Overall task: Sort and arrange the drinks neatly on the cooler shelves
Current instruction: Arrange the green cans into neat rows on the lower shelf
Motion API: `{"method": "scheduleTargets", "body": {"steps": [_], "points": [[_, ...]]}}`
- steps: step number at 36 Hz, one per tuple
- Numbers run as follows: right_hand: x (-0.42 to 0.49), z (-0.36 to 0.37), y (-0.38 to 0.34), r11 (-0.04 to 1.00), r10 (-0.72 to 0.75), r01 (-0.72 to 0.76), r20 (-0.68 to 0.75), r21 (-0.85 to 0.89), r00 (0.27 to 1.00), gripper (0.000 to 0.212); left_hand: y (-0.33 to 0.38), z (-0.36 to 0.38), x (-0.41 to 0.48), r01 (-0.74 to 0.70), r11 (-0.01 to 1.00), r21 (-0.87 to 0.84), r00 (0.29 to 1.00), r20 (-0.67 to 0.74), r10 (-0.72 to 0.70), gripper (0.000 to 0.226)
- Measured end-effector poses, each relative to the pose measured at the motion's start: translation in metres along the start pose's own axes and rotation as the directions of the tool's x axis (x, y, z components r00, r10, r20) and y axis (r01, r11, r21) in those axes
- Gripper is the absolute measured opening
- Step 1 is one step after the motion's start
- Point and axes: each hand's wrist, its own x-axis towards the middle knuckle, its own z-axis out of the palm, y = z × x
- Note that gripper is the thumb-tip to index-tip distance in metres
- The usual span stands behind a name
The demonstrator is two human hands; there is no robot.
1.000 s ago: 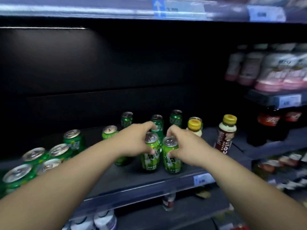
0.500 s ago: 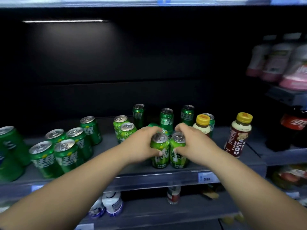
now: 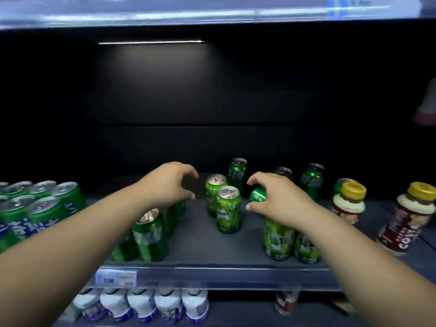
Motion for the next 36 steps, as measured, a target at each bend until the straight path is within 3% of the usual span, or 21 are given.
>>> {"method": "scheduleTargets", "body": {"steps": [7,16,19,25,31,36], "points": [[0.050,0.015,-0.016,0.994,0.100,-0.102,0.044,0.039,0.994,0.059,-0.058,-0.008,0.034,0.017,0.997,0.070,0.999,0.034,-0.019,0.057],[0.134,0.018,0.009,0.957,0.271,-0.277,0.075,0.085,0.960,0.053,-0.074,0.015,0.072,0.008,0.994,0.111,0.968,0.250,-0.036,0.079],[0.154,0.025,0.019,0.960,0.267,-0.273,0.090,0.065,0.960,0.062,-0.071,0.018,0.085,0.005,0.996,0.089,0.954,0.298,-0.032,0.071],[0.185,0.047,0.032,0.956,0.278,-0.290,0.188,0.038,0.942,0.098,-0.071,0.022,0.102,0.035,0.993,-0.116,0.958,0.288,0.000,0.066],[0.196,0.063,0.037,0.957,0.267,-0.279,0.138,0.075,0.954,0.088,-0.070,0.017,0.109,-0.015,0.979,-0.204,0.970,0.234,0.064,0.062],[0.192,0.046,0.027,0.976,0.195,-0.204,0.104,0.077,0.975,0.084,-0.061,-0.003,0.102,-0.087,0.981,-0.174,0.968,0.219,0.124,0.064]]}}
